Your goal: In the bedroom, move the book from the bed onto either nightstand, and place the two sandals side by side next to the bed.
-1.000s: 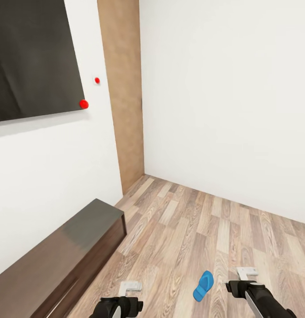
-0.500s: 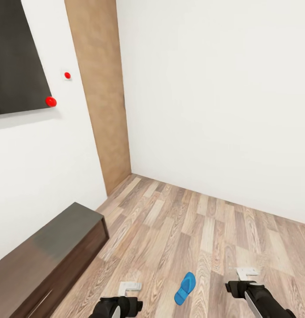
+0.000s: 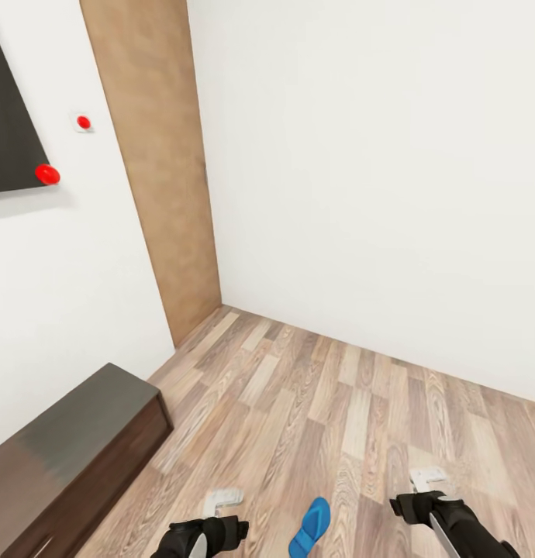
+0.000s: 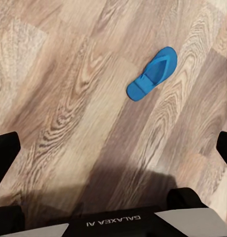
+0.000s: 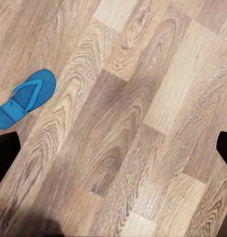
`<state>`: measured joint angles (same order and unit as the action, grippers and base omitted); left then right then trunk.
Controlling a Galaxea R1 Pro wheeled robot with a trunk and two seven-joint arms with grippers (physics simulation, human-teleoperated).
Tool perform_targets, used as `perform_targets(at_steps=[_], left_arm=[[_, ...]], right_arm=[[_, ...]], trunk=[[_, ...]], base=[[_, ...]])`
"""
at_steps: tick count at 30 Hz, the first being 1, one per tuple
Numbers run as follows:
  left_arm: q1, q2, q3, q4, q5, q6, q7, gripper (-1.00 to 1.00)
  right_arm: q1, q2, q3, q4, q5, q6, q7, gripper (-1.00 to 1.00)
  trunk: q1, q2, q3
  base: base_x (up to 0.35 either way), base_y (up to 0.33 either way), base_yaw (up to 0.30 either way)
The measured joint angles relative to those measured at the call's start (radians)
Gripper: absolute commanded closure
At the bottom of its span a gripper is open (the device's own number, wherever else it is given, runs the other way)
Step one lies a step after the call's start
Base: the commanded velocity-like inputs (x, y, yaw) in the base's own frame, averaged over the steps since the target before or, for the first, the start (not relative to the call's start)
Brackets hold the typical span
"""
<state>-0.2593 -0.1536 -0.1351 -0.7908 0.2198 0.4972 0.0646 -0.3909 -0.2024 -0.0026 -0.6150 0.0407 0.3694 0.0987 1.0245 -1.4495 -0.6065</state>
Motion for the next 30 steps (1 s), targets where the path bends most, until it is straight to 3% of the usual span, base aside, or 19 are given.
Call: perform_targets(at_steps=[4, 7, 16, 25, 28, 30], left_arm=[[0.004, 0.003, 0.016, -0.004, 0.011, -0.003, 0.002, -1.0], [0.007, 0.004, 0.057, -0.007, 0.016, -0.011, 0.005, -1.0], [0.009, 0.004, 0.096, -0.009, 0.019, -0.03, 0.034, -1.0], [0.008, 0.004, 0.125, -0.014, 0.025, -0.022, 0.052, -1.0], [0.008, 0.004, 0.149, -0.025, 0.039, -0.007, 0.054, -1.0], [0.009, 0.005, 0.18, -0.04, 0.067, 0.02, 0.054, -1.0]], right_arm=[[0.0, 0.0, -0.001, 0.0, 0.063, -0.002, 0.029, -1.0], [0.0, 0.0, -0.002, 0.001, 0.106, -0.003, 0.045, -1.0], [0.0, 0.0, -0.002, 0.002, 0.125, -0.003, 0.051, -1.0], [0.0, -0.001, 0.0, 0.004, 0.134, -0.006, 0.069, -1.0], [0.0, -0.001, 0.001, 0.005, 0.15, -0.009, 0.096, -1.0], [-0.001, -0.001, 0.002, 0.004, 0.18, -0.019, 0.133, -1.0]], trunk=[[0.0, 0.0, -0.006], [0.0, 0.0, -0.01], [0.001, 0.0, -0.017], [0.001, 0.0, -0.028], [0.001, 0.0, -0.032], [0.004, -0.007, -0.037]], base=[[0.261, -0.225, 0.013], [0.141, -0.265, 0.127], [0.001, -0.251, 0.227], [-0.007, -0.058, 0.109], [-0.003, -0.022, 0.071], [-0.002, -0.013, 0.049]])
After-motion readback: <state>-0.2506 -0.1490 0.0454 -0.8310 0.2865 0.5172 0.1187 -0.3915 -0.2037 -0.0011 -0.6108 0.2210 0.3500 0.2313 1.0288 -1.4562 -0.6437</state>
